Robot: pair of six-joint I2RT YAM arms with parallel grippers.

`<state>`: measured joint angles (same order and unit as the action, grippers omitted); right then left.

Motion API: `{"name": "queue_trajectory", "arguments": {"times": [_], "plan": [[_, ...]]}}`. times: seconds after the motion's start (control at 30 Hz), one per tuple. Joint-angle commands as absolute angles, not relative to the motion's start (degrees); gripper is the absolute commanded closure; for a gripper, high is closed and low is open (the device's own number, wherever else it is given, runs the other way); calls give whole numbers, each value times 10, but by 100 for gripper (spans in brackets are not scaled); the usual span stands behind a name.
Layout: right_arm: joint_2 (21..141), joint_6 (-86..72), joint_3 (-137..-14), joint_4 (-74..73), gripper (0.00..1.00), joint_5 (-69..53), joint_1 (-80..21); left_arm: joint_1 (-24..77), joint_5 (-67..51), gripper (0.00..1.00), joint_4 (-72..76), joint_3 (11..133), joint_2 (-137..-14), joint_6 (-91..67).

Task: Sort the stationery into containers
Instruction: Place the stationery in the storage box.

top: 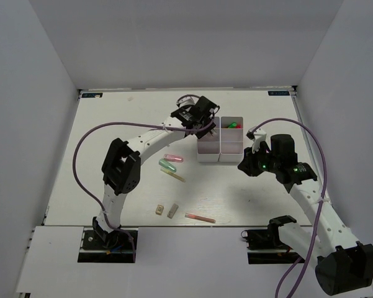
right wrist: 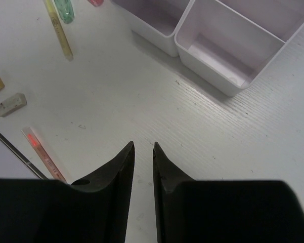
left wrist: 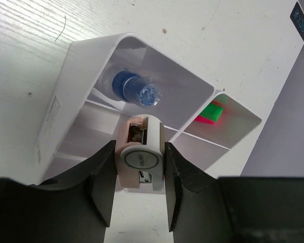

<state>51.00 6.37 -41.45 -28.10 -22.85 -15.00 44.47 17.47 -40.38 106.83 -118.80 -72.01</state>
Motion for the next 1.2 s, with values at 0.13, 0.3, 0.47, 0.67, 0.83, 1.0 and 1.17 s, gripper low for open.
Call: {"name": "queue_trajectory", "arguments": {"times": [0.13, 0.3, 0.47, 0.67, 0.83, 1.0, 1.17], "plan": [[498, 59, -418, -265, 75, -244, -149, 469, 270, 100, -367, 1022, -1143, -760], [500, 60, -416, -265, 75, -256, -148, 481, 303, 100, -317, 1012, -1136, -732], [498, 59, -415, -266, 75, -260, -149, 485, 309, 100, -314, 1041, -1143, -674], [497, 61, -415, -266, 75, -265, -149, 504, 346, 100, -300, 1067, -1151, -551], [498, 62, -415, -267, 75, -272, -149, 531, 385, 100, -255, 1057, -1149, -428], [495, 65, -415, -269, 75, -274, -148, 563, 434, 100, -177, 1033, -1143, -271], [497, 65, -414, -270, 75, -276, -149, 566, 446, 100, -154, 1023, -1146, -233]]}}
